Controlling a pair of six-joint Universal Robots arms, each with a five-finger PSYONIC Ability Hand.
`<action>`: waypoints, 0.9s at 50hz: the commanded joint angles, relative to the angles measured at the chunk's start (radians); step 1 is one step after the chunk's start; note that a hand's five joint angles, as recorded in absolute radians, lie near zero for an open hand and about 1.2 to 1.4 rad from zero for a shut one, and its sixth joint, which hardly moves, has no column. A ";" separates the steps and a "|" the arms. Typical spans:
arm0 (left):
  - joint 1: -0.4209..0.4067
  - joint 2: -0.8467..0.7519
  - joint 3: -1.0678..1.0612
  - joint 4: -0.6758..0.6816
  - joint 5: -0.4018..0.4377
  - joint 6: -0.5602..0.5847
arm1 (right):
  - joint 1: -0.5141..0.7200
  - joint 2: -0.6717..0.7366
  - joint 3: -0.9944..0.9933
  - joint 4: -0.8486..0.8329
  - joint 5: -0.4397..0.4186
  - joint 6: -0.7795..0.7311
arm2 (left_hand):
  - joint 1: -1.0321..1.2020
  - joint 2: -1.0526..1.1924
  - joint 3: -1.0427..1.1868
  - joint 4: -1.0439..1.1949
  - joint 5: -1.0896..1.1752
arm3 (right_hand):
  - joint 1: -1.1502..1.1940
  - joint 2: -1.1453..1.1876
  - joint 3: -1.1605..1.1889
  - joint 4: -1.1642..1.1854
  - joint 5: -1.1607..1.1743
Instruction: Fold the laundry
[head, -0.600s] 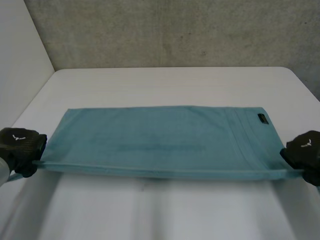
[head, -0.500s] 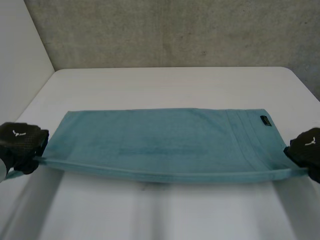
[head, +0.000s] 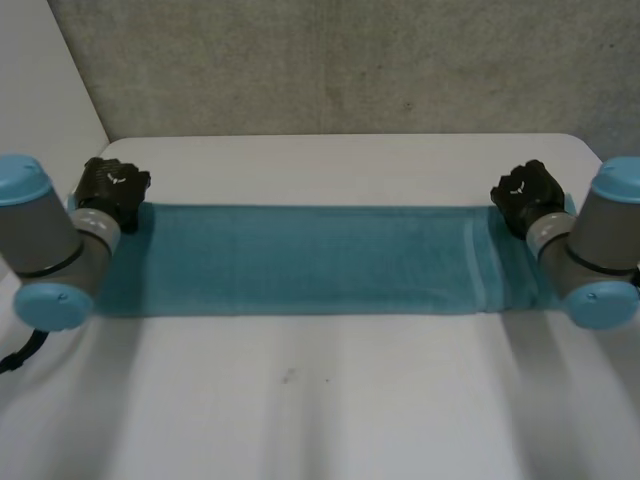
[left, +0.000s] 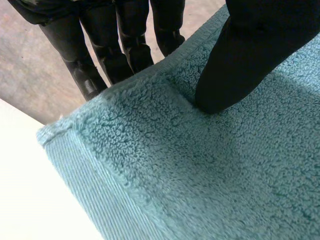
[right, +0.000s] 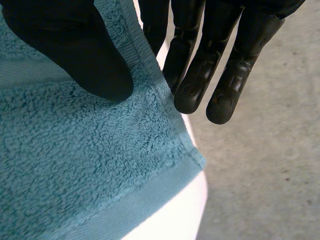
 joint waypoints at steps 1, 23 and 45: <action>-0.028 -0.171 0.166 0.111 -0.009 0.002 | 0.016 0.211 -0.233 -0.104 0.009 0.001 | 0.175 0.116 0.123 0.123 0.185 | 0.302 0.103 0.098 0.094 0.117; -0.069 0.170 -0.205 0.177 -0.019 0.032 | -0.102 -0.215 0.080 0.012 -0.040 0.631 | -0.969 -1.028 -1.020 -1.021 -0.959 | -0.810 -1.009 -1.014 -1.018 -0.995; -0.097 0.389 -0.464 0.145 -0.008 -0.366 | -0.286 -0.136 0.220 0.199 -0.301 0.622 | -0.969 -1.028 -1.020 -1.021 -0.959 | -0.436 -0.635 -0.640 -0.644 -0.621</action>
